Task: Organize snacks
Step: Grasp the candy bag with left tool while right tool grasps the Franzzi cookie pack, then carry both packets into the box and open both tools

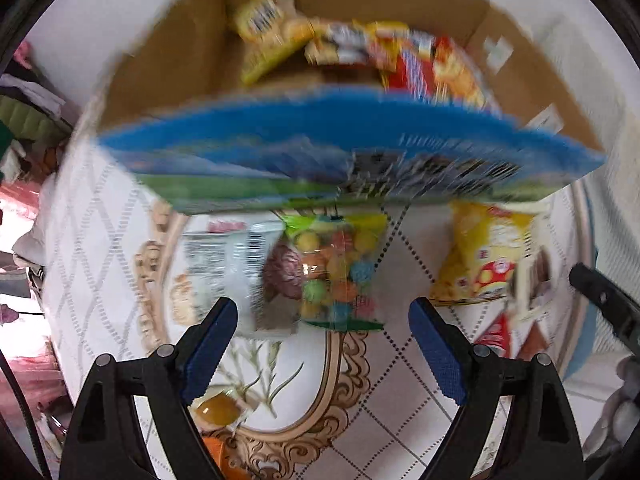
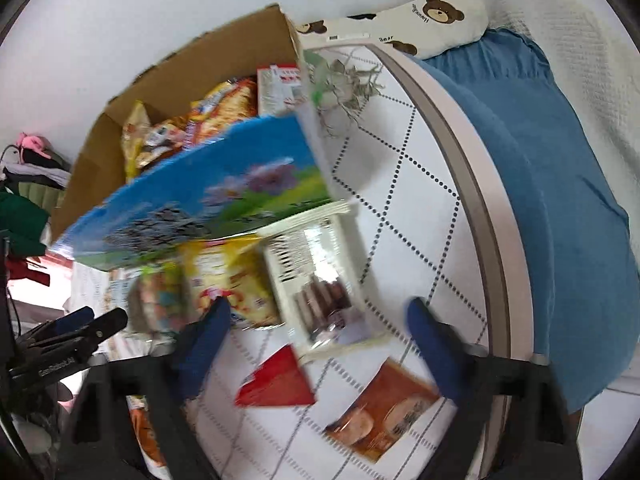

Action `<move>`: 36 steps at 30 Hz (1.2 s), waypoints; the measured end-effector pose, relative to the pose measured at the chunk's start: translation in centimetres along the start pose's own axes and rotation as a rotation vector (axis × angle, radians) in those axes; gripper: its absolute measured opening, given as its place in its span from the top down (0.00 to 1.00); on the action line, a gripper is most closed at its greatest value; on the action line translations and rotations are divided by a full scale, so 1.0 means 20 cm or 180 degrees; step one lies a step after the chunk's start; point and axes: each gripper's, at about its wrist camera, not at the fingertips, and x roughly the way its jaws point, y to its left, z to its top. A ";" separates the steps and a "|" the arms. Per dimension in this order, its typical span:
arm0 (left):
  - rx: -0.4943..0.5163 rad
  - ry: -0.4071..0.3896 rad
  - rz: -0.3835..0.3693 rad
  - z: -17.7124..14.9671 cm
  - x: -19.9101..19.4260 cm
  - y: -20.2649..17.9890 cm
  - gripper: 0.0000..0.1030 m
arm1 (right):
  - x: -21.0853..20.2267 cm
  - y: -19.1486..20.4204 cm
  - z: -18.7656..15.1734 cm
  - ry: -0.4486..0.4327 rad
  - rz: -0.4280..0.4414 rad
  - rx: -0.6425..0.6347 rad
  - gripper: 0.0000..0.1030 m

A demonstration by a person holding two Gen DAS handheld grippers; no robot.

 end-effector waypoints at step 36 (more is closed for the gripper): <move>-0.0351 0.0634 -0.0272 -0.50 0.41 -0.11 0.47 | 0.42 -0.04 -0.33 0.0802 -0.0103 -0.0378 0.36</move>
